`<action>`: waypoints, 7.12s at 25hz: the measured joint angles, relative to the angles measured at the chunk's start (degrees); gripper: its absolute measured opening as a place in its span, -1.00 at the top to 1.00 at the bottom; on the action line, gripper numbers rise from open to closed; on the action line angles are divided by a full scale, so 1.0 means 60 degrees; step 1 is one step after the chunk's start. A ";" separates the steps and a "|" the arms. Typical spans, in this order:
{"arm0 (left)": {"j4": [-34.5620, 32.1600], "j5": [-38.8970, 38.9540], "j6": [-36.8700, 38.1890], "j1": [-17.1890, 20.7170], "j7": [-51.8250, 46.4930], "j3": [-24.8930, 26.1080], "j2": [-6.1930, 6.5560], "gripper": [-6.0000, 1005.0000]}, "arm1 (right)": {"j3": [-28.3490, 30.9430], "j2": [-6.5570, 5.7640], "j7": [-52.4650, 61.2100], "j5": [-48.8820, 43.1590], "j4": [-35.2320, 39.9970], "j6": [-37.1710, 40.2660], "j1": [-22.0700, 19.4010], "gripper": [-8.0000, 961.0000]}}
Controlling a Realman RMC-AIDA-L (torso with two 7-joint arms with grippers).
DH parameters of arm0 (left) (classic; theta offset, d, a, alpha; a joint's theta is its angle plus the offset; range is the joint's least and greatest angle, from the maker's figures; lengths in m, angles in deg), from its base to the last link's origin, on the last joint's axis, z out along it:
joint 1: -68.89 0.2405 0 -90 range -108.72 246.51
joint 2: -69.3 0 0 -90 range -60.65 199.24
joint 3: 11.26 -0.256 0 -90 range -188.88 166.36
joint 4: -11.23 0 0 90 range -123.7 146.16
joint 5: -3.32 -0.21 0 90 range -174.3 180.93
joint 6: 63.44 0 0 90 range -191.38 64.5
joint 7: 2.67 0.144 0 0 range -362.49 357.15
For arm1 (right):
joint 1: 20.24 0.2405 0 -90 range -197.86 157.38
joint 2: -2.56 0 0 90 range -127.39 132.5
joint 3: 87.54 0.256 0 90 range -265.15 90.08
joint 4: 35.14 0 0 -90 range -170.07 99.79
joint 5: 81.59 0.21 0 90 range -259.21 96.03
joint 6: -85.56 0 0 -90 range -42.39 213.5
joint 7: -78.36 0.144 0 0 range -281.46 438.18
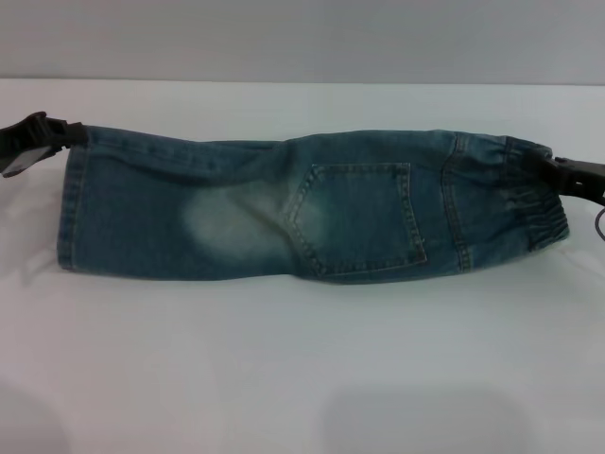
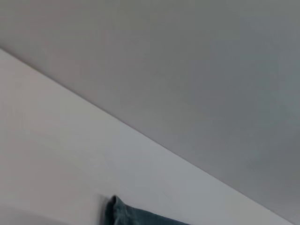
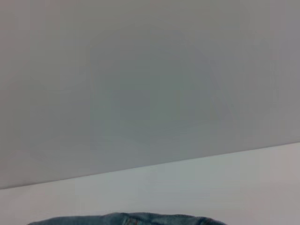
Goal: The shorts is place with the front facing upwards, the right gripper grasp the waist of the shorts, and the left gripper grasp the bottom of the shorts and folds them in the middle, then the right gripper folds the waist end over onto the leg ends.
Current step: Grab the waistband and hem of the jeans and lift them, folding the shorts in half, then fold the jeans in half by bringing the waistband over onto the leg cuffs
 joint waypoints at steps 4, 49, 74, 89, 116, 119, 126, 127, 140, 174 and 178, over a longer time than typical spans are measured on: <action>-0.0042 0.0004 -0.0408 -0.0093 0.0242 -0.0106 -0.0140 0.88 | 0.0027 0.0010 -0.0164 0.0162 -0.0099 -0.0313 0.0028 0.98; 0.0286 0.1347 -0.2835 -0.0406 0.3625 -0.1240 -0.0707 -0.21 | -0.0077 -0.0036 -0.1742 0.2502 -0.0846 -0.1280 0.0117 -0.16; 0.0614 0.4478 0.1260 0.0210 0.7309 -0.1260 -0.0702 -0.36 | -0.0345 -0.2347 0.5634 -0.6990 0.3487 0.5566 0.2055 -0.16; 0.1004 0.4708 0.1292 0.0318 0.7633 -0.1259 -0.0697 -0.36 | -0.0819 -0.1567 0.5632 -0.7687 0.3310 0.4053 0.2004 -0.16; 0.1132 0.4739 0.1562 0.0382 0.7568 -0.1259 -0.0712 -0.36 | -0.1544 -0.0583 0.4950 -0.7361 0.2423 0.1618 0.2034 0.12; 0.1132 0.4739 0.1607 0.0382 0.7568 -0.1259 -0.0712 -0.36 | -0.1560 -0.0541 0.4771 -0.7008 0.2525 0.1621 0.1943 0.34; 0.1132 0.4734 0.1567 0.0328 0.7631 -0.1435 -0.0719 -0.36 | -0.1606 -0.0596 0.4691 -0.6789 0.2756 0.2306 0.1905 0.60; 0.1137 0.4734 0.1491 0.0287 0.7633 -0.1550 -0.0729 -0.36 | -0.1596 -0.0591 0.4700 -0.6775 0.2905 0.2548 0.1899 0.64; 0.2427 0.4733 -0.0907 -0.0973 0.7903 -0.3732 -0.0831 -0.36 | -0.1482 -0.0192 0.5679 -0.4115 0.7916 0.6497 0.0740 0.95; 0.5001 0.4736 -0.0354 -0.1592 0.8965 -0.4115 -0.0918 -0.08 | -0.1559 -0.0825 0.6990 -0.2553 0.7621 0.6653 0.2897 0.95; 0.5164 0.4736 -0.0051 -0.1631 0.9251 -0.4115 -0.0917 -0.04 | -0.2224 -0.0846 0.6973 -0.2557 0.7172 0.5908 0.2983 0.95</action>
